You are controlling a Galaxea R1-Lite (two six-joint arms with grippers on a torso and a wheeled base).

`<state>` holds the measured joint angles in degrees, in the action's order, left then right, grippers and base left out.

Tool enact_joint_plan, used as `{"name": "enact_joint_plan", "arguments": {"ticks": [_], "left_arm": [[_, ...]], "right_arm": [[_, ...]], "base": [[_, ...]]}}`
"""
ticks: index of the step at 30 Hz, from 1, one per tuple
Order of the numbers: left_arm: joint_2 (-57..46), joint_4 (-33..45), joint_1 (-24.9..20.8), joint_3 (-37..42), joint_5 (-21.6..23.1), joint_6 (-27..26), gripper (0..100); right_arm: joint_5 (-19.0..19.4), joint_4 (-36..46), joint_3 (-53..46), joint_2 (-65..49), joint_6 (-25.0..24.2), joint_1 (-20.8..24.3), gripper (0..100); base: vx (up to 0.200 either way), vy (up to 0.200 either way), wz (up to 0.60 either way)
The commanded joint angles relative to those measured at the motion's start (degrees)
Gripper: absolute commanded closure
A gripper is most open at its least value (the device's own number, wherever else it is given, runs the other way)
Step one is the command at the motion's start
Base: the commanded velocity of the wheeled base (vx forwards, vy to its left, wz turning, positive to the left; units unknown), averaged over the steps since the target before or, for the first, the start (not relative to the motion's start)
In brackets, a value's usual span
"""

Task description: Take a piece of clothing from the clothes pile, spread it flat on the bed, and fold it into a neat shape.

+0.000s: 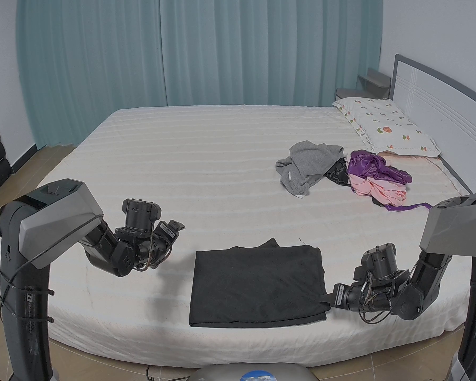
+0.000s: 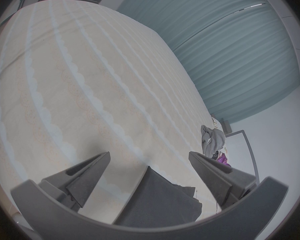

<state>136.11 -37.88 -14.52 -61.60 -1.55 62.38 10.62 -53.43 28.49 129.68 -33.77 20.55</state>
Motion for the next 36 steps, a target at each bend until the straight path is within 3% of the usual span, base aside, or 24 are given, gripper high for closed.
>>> {"name": "enact_joint_plan", "arguments": {"ticks": [1,7,16,21,25,31,33,36], "left_arm": [[-0.14,0.08,0.02,0.16,-0.03,-0.06,0],[-0.67,0.17,-0.6,2.01,0.23,-1.21,0],[-0.84,-0.62,-3.41,6.84,0.23,-8.5,0],[-0.32,-2.29,-5.7,8.51,0.32,-13.34,0],[1.35,-3.43,-7.63,9.04,0.14,-20.46,0],[3.37,-8.0,-8.86,9.3,0.14,-22.74,0],[5.04,-9.06,-9.12,9.3,0.14,-26.78,0],[5.13,-8.88,-9.12,9.39,0.23,-27.66,0]], "right_arm": [[0.02,-0.09,-0.01,-0.31,-0.16,-0.07,0],[0.19,-1.24,-2.65,-4.88,-2.79,-1.92,0],[3.09,-7.65,-6.34,-4.97,-10.62,-9.04,0],[4.06,-11.96,-7.4,-3.03,-10.88,-9.48,0],[4.15,-12.49,-7.75,-2.77,-10.79,-9.22,0],[4.15,-12.49,-7.75,-2.77,-10.88,-9.13,0],[4.24,-12.49,-7.84,-2.77,-10.88,-9.04,0],[4.24,-12.49,-7.75,-2.77,-10.88,-9.04,0]], "base": [[0.0,0.0,0.0],[0.0,0.0,0.0],[0.0,0.0,0.0],[0.0,0.0,0.0],[0.0,0.0,0.0],[0.0,0.0,0.0],[0.0,0.0,0.0],[0.0,0.0,0.0]]}}
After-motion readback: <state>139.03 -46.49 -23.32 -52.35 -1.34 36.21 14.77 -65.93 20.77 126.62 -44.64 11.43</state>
